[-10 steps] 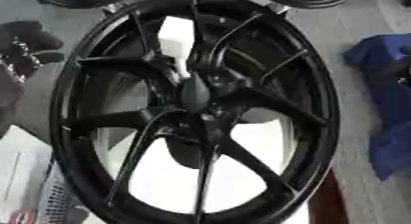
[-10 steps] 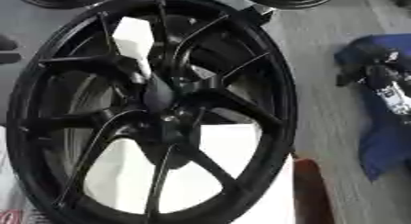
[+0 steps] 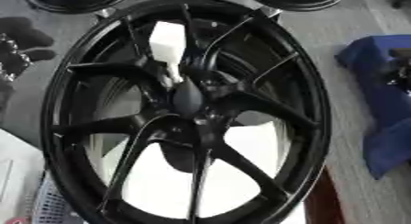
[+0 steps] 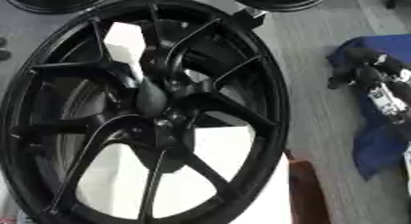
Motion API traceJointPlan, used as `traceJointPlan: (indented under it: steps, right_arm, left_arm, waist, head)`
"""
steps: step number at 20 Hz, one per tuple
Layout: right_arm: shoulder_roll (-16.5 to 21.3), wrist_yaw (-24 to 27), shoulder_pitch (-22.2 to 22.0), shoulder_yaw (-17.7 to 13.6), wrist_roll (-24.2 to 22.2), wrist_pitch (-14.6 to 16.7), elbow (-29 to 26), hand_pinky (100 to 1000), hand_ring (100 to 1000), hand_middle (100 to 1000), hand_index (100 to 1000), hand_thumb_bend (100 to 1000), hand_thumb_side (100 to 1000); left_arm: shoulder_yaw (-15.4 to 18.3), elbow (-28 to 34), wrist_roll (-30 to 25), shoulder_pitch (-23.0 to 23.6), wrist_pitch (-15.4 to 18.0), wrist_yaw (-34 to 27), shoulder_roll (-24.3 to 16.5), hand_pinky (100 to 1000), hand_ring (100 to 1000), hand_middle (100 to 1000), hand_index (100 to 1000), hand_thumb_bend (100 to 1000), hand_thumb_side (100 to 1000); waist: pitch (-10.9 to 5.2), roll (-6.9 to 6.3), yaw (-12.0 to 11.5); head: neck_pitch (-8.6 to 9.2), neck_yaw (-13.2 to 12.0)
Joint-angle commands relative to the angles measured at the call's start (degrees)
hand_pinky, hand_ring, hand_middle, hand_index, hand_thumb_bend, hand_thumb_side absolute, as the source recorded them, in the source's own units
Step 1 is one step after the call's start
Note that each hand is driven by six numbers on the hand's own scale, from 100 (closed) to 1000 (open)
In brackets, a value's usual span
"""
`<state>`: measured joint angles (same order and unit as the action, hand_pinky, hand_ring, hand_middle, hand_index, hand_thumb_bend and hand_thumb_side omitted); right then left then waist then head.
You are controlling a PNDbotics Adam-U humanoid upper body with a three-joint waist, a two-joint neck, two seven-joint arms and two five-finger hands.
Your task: Pull the pin out of the wheel hub.
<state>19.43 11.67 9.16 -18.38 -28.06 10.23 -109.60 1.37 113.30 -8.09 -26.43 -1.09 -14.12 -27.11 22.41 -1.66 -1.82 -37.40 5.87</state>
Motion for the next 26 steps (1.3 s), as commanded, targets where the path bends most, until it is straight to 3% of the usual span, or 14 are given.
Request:
traceJointPlan:
  steps: [1, 8, 12, 18, 21, 23, 26]
  right_arm:
    - [1.8, -0.9, -0.2, -0.6, 0.3, 0.1, -1.0, 747, 597, 615, 826, 100, 601]
    - [2.5, -2.1, -0.9, -0.5, 0.4, 0.5, -0.9, 747, 596, 614, 825, 100, 605]
    - [2.9, -2.7, -1.6, -0.4, 0.4, 0.5, -1.0, 747, 595, 613, 825, 100, 609]
    - [3.5, -3.7, -2.4, -0.6, 0.8, 0.8, -1.0, 747, 594, 613, 824, 100, 608]
    - [3.8, -4.1, -2.7, -0.6, 0.9, 0.9, -0.9, 746, 594, 612, 824, 100, 610]
    - [4.0, -4.5, -3.0, -0.5, 0.9, 1.0, -0.9, 746, 593, 612, 824, 100, 610]
    - [4.2, -5.1, -3.2, -0.4, 0.9, 1.2, -0.8, 746, 593, 612, 824, 100, 613]
  left_arm:
    - [-0.7, 0.4, -1.1, -3.7, 2.6, 1.0, -9.7, 787, 770, 653, 780, 100, 529]
    - [-4.8, -4.0, -9.5, -14.2, 6.0, 3.8, -25.1, 802, 774, 662, 794, 100, 383]
    - [-7.1, -6.9, -18.1, -20.2, 9.4, 7.7, -29.6, 817, 782, 676, 803, 100, 279]
    - [-10.0, -10.2, -30.7, -28.1, 14.7, 12.8, -30.3, 839, 801, 702, 820, 100, 261]
    - [-12.1, -9.7, -37.2, -30.6, 16.9, 14.8, -30.4, 848, 809, 700, 825, 100, 314]
    - [-13.8, -9.5, -42.0, -32.6, 18.0, 16.0, -30.3, 859, 808, 719, 833, 100, 395]
    - [-17.3, -10.2, -43.7, -35.4, 19.1, 18.7, -29.4, 865, 815, 729, 838, 100, 452]
  waist:
    - [-1.54, -0.23, 0.0]
    - [-1.52, -1.30, 0.3]
    - [-1.56, -1.93, 0.2]
    - [-1.85, -2.52, -0.5]
    - [-1.88, -2.81, -0.7]
    - [-1.86, -3.03, -0.9]
    - [-1.75, -3.13, -1.0]
  head:
    - [0.49, 0.8]
    - [0.41, 1.7]
    - [0.27, 2.1]
    - [0.29, 3.2]
    - [0.45, 3.8]
    - [0.49, 3.9]
    - [0.67, 4.0]
